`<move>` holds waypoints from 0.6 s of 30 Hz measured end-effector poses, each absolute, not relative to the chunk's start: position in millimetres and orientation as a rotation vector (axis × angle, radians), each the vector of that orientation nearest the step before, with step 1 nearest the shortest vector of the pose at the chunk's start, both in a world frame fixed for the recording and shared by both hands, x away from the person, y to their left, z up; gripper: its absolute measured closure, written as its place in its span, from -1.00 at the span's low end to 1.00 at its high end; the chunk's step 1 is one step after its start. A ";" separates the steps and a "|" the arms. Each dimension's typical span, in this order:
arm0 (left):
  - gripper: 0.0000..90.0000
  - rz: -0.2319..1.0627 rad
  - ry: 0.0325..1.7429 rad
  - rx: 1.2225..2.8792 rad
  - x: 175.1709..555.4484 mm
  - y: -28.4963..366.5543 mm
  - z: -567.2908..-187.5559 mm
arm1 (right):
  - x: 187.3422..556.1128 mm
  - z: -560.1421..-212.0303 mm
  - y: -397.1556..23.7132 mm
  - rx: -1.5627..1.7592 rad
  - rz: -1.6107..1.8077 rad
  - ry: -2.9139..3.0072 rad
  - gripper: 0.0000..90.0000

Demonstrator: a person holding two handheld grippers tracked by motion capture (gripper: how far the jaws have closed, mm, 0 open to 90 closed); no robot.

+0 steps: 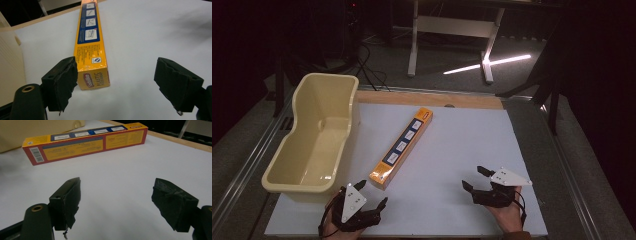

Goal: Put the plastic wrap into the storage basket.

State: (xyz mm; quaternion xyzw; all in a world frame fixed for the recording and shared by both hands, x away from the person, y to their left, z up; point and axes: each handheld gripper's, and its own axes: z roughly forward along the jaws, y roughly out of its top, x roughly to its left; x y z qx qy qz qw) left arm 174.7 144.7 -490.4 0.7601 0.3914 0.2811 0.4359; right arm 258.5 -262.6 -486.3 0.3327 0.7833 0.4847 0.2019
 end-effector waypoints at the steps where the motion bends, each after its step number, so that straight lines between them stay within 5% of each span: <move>1: -0.57 0.700 0.973 1.892 174.7 145.0 -490.2 | 258.7 -486.3 -262.6 0.928 1.355 2.188 -0.50; 9: -0.42 0.682 0.994 1.874 176.2 149.6 -490.4 | 259.1 -486.3 -262.2 0.941 1.347 2.184 -0.50; 18: 0.25 0.746 1.017 1.844 174.6 150.9 -477.4 | 259.8 -486.2 -263.5 0.956 1.352 2.169 -0.50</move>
